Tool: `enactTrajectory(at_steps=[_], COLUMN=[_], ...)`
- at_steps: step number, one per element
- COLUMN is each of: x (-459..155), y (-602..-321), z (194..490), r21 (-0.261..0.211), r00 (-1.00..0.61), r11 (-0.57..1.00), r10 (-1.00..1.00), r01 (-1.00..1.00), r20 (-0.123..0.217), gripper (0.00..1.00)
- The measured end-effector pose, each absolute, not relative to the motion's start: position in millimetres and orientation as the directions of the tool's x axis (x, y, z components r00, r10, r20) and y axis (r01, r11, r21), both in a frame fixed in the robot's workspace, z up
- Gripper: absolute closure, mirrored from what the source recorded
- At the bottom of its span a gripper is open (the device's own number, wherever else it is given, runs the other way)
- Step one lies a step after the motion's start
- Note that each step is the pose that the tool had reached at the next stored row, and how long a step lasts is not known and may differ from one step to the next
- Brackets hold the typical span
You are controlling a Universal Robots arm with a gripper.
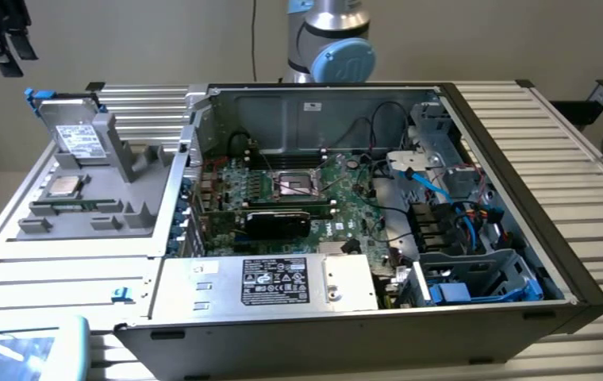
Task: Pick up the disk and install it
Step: 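Pick up the disk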
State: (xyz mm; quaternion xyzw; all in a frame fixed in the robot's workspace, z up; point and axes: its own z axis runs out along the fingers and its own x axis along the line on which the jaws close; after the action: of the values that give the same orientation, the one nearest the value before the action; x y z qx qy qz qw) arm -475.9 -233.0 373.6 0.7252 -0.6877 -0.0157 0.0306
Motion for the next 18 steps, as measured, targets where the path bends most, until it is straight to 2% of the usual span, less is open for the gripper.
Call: enactTrajectory(at_steps=[2, 18], x=[-476, -471], y=[-233, -235], z=[372, 353], r21=[0.066, 0.065], r00=[0.054, 0.055], r11=[-0.052, -0.052], r10=[-0.998, -0.998], r01=[-0.996, -0.997], r20=[0.033, 0.033], gripper=[0.40, 0.40])
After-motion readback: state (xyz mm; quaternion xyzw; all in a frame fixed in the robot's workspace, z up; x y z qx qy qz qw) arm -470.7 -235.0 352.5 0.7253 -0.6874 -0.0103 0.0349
